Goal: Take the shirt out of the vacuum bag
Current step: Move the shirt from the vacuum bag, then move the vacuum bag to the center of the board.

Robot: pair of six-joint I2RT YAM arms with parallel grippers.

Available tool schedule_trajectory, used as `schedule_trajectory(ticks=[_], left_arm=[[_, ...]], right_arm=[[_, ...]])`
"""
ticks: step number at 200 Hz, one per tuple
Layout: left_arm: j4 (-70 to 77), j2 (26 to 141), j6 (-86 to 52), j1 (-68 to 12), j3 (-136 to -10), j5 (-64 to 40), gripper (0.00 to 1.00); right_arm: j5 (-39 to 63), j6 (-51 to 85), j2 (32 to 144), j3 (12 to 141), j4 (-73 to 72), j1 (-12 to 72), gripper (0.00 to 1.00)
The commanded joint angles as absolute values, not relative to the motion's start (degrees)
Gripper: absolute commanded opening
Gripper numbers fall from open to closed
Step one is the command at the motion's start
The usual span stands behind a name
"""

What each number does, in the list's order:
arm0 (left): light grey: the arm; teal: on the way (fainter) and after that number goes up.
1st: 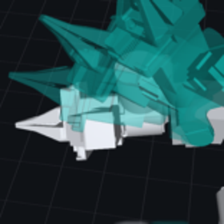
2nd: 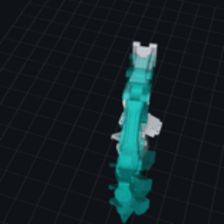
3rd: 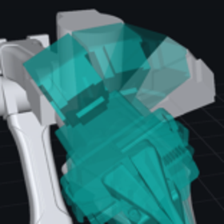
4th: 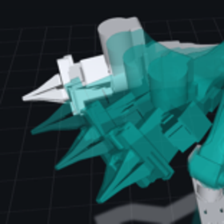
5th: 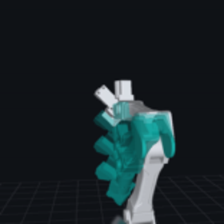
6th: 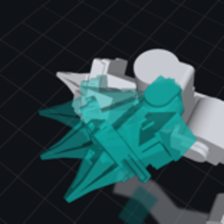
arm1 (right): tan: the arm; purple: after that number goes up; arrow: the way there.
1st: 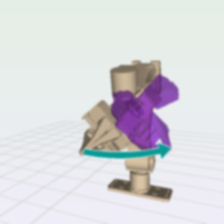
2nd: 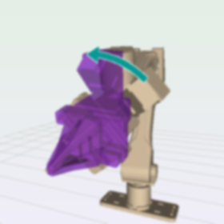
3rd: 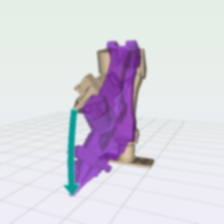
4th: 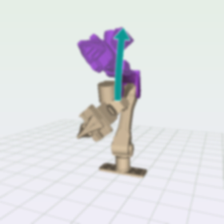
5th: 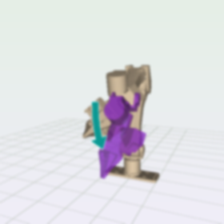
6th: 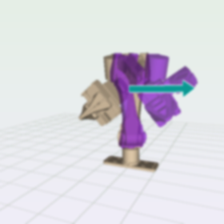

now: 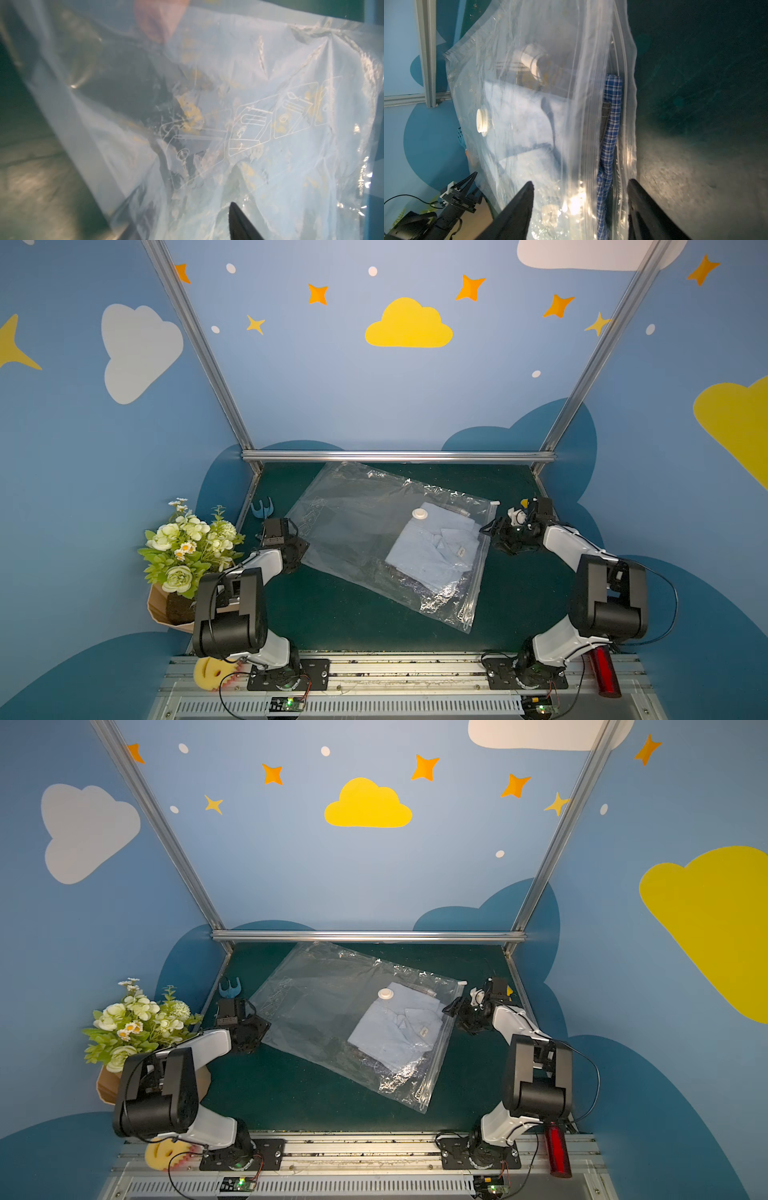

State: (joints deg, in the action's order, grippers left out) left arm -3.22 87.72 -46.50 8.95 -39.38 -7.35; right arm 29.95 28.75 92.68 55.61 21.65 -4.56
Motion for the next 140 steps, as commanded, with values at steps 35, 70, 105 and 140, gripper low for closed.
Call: schedule_trajectory(ticks=[35,70,105,140], left_arm=[[-6.68,86.84,-43.93,7.05,-44.91,-6.02,0.21],[-9.74,83.69,-42.57,4.74,-47.58,-4.31,0.03],[-11.21,83.01,-39.29,3.87,-51.89,-3.74,0.03],[-14.22,87.46,-33.31,4.76,-60.71,-1.99,0.04]], right_arm=[[30.41,30.43,96.89,55.80,19.56,-0.47,0.35],[30.71,31.07,98.08,55.72,18.73,0.12,0.22],[31.71,32.03,99.59,56.05,17.46,1.93,0.15],[33.31,35.90,103.37,56.94,13.10,6.15,0.11]])
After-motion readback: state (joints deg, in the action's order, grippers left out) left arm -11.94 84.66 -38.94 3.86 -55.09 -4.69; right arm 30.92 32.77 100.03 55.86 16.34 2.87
